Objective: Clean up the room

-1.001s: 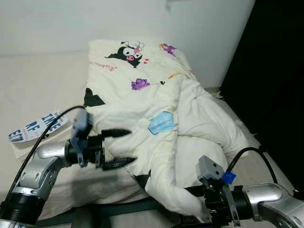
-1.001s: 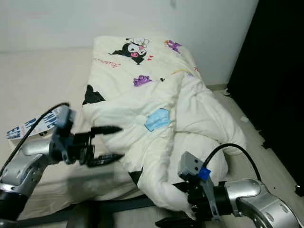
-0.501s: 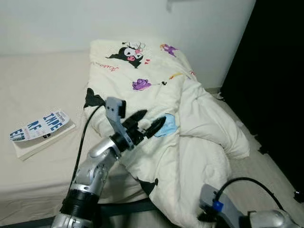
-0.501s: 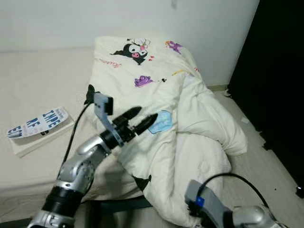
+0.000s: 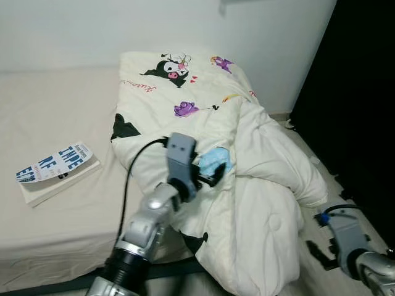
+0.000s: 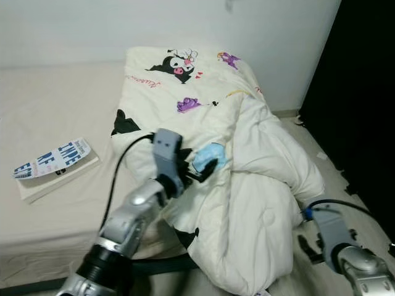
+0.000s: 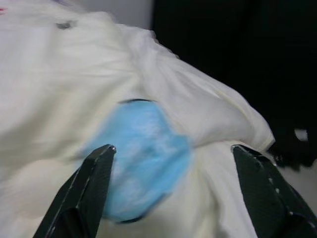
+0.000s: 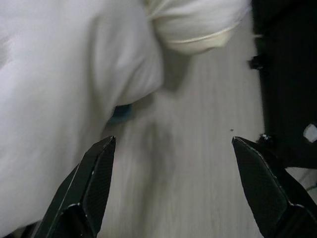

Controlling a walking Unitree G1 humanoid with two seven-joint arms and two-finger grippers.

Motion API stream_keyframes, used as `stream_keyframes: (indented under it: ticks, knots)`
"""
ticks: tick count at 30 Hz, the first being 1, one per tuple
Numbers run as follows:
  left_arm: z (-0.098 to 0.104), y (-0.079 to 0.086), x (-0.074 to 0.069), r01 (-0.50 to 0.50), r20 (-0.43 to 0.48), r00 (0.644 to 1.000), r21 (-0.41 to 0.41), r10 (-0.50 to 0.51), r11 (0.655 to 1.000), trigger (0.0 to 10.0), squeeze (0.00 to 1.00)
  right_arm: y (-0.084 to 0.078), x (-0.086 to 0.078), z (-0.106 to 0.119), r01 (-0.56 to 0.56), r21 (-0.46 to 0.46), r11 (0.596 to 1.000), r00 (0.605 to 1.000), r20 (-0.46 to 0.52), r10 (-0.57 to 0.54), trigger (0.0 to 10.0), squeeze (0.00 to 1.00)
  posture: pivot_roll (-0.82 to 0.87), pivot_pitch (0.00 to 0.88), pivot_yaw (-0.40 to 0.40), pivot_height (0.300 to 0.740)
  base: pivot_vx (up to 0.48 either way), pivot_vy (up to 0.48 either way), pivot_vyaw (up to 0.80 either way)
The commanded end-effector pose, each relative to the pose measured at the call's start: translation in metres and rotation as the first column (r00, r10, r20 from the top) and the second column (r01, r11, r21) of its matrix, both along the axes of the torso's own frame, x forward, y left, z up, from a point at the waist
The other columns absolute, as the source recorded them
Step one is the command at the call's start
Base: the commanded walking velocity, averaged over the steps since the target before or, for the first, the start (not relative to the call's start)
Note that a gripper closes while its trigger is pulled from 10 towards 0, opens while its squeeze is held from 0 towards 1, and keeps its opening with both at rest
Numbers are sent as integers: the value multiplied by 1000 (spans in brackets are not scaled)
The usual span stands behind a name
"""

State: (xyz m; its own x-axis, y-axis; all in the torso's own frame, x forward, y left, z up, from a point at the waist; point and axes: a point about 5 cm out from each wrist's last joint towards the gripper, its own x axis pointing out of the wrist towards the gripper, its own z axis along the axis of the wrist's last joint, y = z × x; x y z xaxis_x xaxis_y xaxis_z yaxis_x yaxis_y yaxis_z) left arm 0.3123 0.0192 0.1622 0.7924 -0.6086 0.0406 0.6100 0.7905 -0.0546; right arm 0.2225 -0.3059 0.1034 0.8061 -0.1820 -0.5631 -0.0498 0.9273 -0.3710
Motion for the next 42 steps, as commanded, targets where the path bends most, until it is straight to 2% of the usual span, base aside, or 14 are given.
stream_keyframes:
  ticks: [1, 5, 8, 14, 16, 18, 24, 25, 26, 27, 35, 37, 40, 42]
  knots:
    - [-7, -15, -3, 5, 3, 1000, 87, -6, 996, 10000, 0, -2, 1, 1, 34, -6, 999, 999, 27, -33, 10000, 0, -121, 157, 22, 517, 0, 0, 0]
    - [-12, -30, -7, 11, 22, 1000, 167, -15, 986, 10000, 0, -1, 2, 4, 42, -10, 999, 998, 48, -42, 10000, 0, -127, 159, 24, 517, 0, 0, 0]
    - [-14, -45, -6, -19, 79, 997, 280, -4, 960, 10000, 0, 3, 7, 6, 42, -15, 999, 996, 83, -41, 10000, 0, -129, 160, 26, 517, 0, 0, 0]
    - [-16, -40, 9, -164, 76, 986, 324, 147, 932, 10000, 0, 11, 17, 9, 43, -11, 999, 989, 143, -41, 10000, 0, -128, 162, 30, 517, 0, 0, 0]
    - [-16, -40, 9, -164, 76, 986, 324, 147, 932, 10000, 0, 11, 17, 9, 43, -11, 999, 989, 143, -41, 10000, 0, -128, 162, 30, 517, 0, 0, 0]
    - [-18, -37, 15, -226, 87, 974, 336, 208, 914, 10000, 0, 16, 20, 11, 32, -12, 999, 986, 161, -30, 10000, 0, -124, 160, 38, 517, 0, 0, 0]
    - [-21, -29, 22, -299, 110, 954, 360, 278, 884, 10000, 0, 23, 24, 14, 7, -8, 1000, 984, 180, -5, 10000, 0, -120, 158, 39, 517, 0, 0, 0]
    - [-24, -27, 24, -312, 112, 950, 369, 292, 875, 7059, 0, 25, 24, 14, 2, -8, 1000, 983, 184, 0, 10000, 0, -119, 159, 39, 517, 0, 0, 0]
    - [-24, -27, 24, -312, 112, 950, 369, 292, 875, 7059, 0, 25, 24, 14, 2, -8, 1000, 983, 184, 0, 10000, 0, -119, 159, 39, 517, 0, 0, 0]
    - [-27, -24, 25, -324, 110, 946, 377, 306, 867, 0, 0, 26, 25, 15, -2, -8, 1000, 982, 188, 4, 10000, 0, -119, 159, 39, 517, 0, 0, 0]
    - [-35, -13, 29, -360, 104, 932, 401, 348, 842, 0, 0, 27, 28, 19, -10, -9, 1000, 979, 206, 12, 10000, 0, -122, 159, 36, 517, 0, 0, 0]
    - [-37, 5, 37, -416, 108, 906, 404, 409, 815, 0, 0, 27, 30, 22, -15, -12, 1000, 976, 218, 17, 10000, 0, -121, 158, 33, 517, 0, 0, 0]
    - [-32, 18, 41, -463, 120, 883, 383, 454, 799, 0, 0, 30, 31, 22, -24, -10, 1000, 976, 218, 25, 10000, 0, -120, 155, 31, 517, 0, 0, 0]
    - [-32, 18, 41, -463, 120, 883, 383, 454, 799, 0, 0, 30, 31, 22, -24, -10, 1000, 976, 218, 25, 10000, 0, -120, 155, 31, 517, 0, 0, 0]
